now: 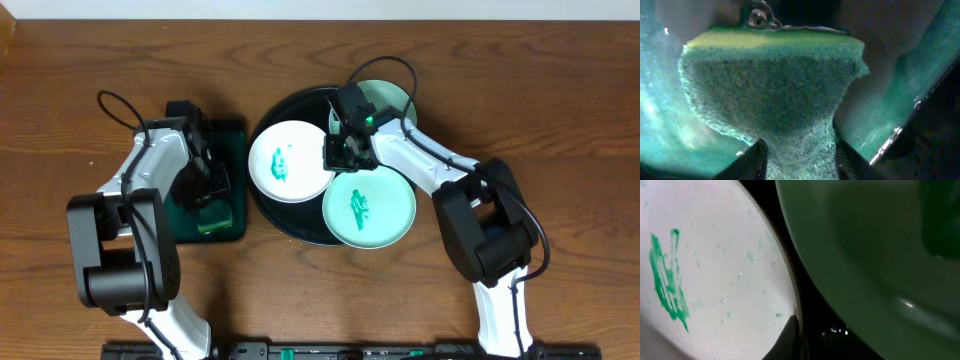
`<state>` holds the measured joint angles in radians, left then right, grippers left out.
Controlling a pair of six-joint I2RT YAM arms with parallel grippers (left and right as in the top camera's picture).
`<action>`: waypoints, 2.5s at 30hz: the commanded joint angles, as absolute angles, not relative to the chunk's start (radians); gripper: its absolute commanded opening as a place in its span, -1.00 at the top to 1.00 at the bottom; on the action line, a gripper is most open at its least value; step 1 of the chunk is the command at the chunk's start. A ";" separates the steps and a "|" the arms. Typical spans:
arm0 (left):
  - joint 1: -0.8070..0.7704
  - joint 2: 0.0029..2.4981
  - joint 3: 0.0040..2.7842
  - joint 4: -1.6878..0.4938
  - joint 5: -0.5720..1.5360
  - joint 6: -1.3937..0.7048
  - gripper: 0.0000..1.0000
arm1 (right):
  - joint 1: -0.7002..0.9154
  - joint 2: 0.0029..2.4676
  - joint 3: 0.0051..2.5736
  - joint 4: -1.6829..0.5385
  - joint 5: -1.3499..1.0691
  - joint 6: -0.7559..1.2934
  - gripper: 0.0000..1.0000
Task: Clean dirty plates on tray and stack at the side
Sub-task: 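Grasp the green sponge with the left gripper and lift it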
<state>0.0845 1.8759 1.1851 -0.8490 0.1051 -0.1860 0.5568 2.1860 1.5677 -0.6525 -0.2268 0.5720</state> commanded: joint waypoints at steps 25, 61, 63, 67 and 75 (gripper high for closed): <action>0.088 1.695 1.220 -0.796 0.149 -0.231 0.86 | 0.564 2.217 1.554 -0.696 -0.252 0.526 0.98; 0.088 1.543 1.220 -0.727 0.145 -0.216 0.86 | 0.563 2.217 1.554 -0.692 -0.252 0.526 0.98; 0.088 1.543 1.220 -0.699 0.137 -0.213 0.86 | 0.564 2.217 1.554 -0.691 -0.252 0.526 0.98; 0.088 1.543 1.219 -0.658 0.106 -0.209 0.86 | 0.564 2.217 1.554 -0.692 -0.252 0.526 0.98; 0.088 1.543 1.215 -0.635 0.092 -0.168 0.86 | 0.563 2.217 1.554 -0.691 -0.252 0.527 0.98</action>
<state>0.0891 1.5425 1.1919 -0.6453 0.1116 -0.2001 0.5568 2.1860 1.5692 -0.6670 -0.2363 0.5552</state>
